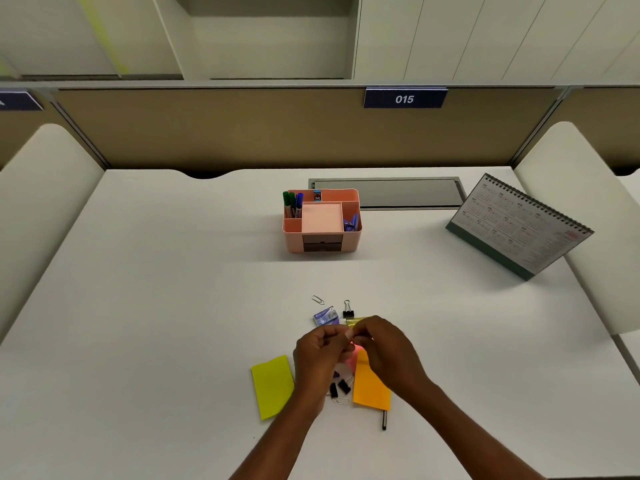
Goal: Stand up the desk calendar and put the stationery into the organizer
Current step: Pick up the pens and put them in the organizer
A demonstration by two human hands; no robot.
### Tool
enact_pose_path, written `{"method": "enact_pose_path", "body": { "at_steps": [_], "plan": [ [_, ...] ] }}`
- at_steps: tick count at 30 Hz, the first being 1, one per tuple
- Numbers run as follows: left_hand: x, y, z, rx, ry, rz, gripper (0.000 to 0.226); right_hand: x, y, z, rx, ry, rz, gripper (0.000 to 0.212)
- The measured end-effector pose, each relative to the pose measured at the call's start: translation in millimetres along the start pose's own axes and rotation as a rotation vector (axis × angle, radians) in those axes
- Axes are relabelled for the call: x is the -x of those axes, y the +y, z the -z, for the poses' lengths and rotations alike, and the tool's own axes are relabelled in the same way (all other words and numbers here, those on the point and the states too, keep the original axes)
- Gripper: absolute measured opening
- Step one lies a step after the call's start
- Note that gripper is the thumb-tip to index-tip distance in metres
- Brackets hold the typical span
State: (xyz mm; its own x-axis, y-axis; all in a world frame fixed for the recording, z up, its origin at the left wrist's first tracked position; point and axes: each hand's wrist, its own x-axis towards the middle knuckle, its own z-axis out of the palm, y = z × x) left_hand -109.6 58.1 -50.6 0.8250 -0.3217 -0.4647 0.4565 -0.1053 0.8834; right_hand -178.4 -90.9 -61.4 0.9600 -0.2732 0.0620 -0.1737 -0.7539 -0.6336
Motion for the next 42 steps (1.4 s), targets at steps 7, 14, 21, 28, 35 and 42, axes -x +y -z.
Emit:
{"method": "enact_pose_path", "body": {
  "at_steps": [7, 14, 21, 28, 35, 42],
  "plan": [
    [-4, 34, 14, 0.033, 0.095, -0.107, 0.011, -4, -5, 2, -0.029, 0.124, -0.077, 0.015],
    [-50, 117, 56, -0.052, 0.392, -0.472, 0.012, 11, 32, 9, 0.254, -0.072, -0.559, 0.025],
    [-112, 190, 68, -0.241, 0.470, -0.662, 0.017, 15, 39, 6, 0.237, -0.080, -0.675, 0.029],
    [-166, 197, 59, -0.403, 0.423, -0.643, 0.017, 5, 27, 13, 0.397, -0.139, -0.673, 0.032],
    [-200, 176, 56, -0.470, 0.414, -0.515, 0.017, 3, 13, 12, 0.477, -0.152, -0.696, 0.023],
    [-219, 165, 51, -0.581, 0.420, -0.491, 0.015, -9, 15, 14, 0.425, -0.171, -0.702, 0.018]
  ]
}}
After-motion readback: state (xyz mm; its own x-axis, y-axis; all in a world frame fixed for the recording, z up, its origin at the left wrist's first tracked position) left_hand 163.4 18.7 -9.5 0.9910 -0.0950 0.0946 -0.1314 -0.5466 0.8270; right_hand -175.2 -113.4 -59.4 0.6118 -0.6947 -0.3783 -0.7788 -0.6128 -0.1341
